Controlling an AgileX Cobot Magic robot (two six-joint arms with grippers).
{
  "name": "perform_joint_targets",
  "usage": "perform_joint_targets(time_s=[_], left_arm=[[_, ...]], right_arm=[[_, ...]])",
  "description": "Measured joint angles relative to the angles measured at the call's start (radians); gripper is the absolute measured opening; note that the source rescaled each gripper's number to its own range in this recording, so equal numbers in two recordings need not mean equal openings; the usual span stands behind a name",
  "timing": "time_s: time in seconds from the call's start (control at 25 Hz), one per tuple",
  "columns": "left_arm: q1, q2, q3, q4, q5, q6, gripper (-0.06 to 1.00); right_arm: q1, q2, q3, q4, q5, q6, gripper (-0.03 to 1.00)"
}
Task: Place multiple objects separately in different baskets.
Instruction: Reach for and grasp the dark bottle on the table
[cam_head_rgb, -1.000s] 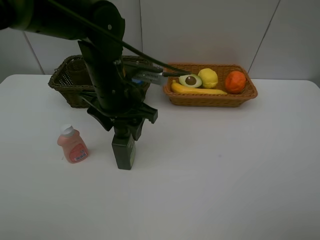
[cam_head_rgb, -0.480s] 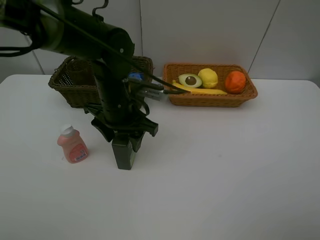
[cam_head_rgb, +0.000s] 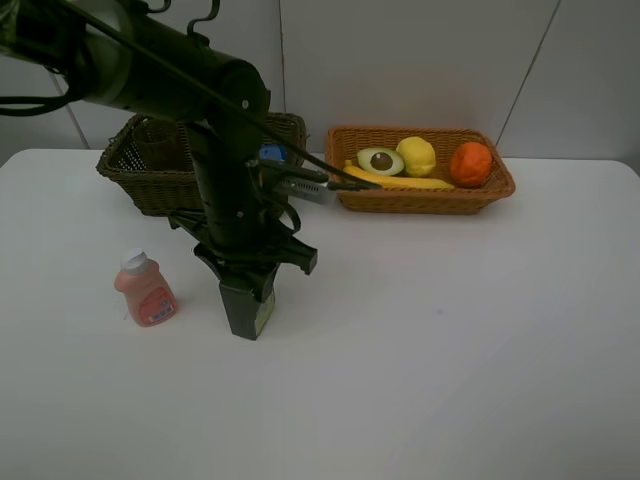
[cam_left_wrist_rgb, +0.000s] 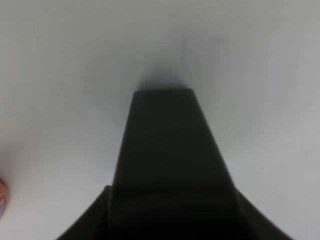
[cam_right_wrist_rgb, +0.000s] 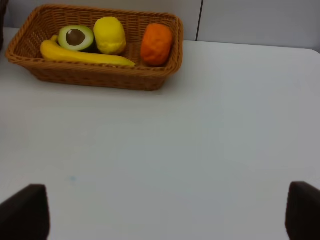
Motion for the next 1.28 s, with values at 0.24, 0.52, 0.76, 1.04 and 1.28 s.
perform_joint_targets(time_s=[0.24, 0.52, 0.76, 1.04, 1.28], left_arm=[[0.0, 0.0, 0.0, -0.001, 0.0, 0.0, 0.5], [0.0, 0.0, 0.0, -0.001, 0.002, 0.005, 0.5], [0.0, 0.0, 0.0, -0.001, 0.002, 0.011, 0.5], [0.0, 0.0, 0.0, -0.001, 0.003, 0.013, 0.5], [0.0, 0.0, 0.0, -0.001, 0.007, 0.023, 0.5]], right_arm=[[0.0, 0.0, 0.0, 0.0, 0.0, 0.0, 1.0], [0.0, 0.0, 0.0, 0.0, 0.0, 0.0, 1.0], [0.0, 0.0, 0.0, 0.0, 0.0, 0.0, 1.0], [0.0, 0.0, 0.0, 0.0, 0.0, 0.0, 1.0], [0.0, 0.0, 0.0, 0.0, 0.0, 0.0, 1.0]])
